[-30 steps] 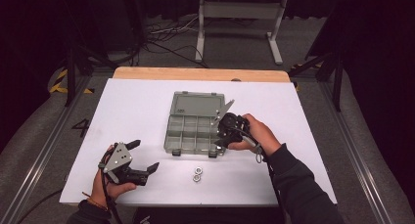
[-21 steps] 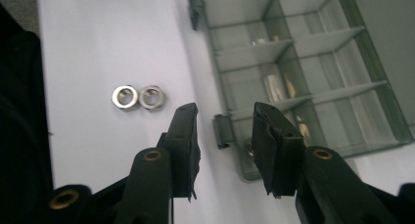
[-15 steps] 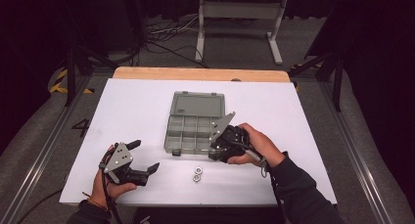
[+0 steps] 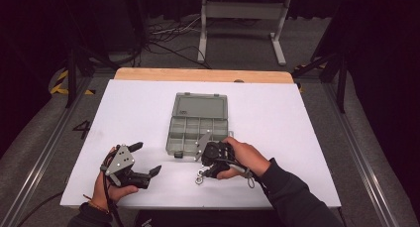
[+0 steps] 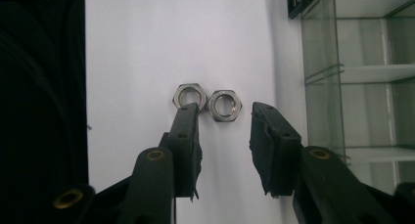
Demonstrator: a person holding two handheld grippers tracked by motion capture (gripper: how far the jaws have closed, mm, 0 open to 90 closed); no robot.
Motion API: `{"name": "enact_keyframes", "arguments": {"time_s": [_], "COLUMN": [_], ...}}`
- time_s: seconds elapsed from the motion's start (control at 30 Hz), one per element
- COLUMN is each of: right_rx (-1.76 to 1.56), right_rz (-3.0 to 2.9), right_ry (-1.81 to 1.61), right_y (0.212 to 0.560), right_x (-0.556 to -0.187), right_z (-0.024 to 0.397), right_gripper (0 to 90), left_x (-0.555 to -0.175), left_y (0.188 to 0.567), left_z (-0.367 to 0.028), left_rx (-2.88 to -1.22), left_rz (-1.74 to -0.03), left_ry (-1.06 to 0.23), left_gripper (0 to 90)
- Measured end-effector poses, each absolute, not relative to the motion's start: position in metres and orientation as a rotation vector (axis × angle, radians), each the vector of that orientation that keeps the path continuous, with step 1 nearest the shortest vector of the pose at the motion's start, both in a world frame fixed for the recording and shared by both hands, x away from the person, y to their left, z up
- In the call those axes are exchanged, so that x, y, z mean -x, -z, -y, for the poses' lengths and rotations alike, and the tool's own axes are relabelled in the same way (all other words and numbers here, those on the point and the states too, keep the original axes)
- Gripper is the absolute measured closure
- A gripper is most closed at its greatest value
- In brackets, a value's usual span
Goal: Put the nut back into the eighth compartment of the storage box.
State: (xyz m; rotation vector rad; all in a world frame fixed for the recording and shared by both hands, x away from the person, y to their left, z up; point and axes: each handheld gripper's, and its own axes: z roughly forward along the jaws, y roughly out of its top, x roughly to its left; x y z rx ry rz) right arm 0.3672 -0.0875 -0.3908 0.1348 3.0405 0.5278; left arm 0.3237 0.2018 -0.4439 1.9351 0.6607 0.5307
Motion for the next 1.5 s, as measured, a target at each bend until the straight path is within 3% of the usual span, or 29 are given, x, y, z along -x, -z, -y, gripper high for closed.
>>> {"name": "enact_keyframes", "arguments": {"time_s": [0.77,0.97,1.5], "right_rx": [-0.165,-0.162,-0.139], "right_rz": [-3.103,-3.102,-3.065], "right_ry": [-0.326,-0.327,-0.395], "right_y": [0.424,0.423,0.404], "right_x": [-0.387,-0.386,-0.381], "right_z": [0.062,0.064,0.076], "right_gripper": [65.7,70.2,70.3], "left_x": [-0.323,-0.323,-0.323], "left_y": [0.444,0.444,0.444], "left_z": [-0.203,-0.202,-0.203], "left_rx": [-1.939,-1.939,-1.935], "left_rz": [-0.655,-0.654,-0.659], "left_ry": [-0.531,-0.533,-0.528], "left_gripper": [4.3,4.3,4.5]}}
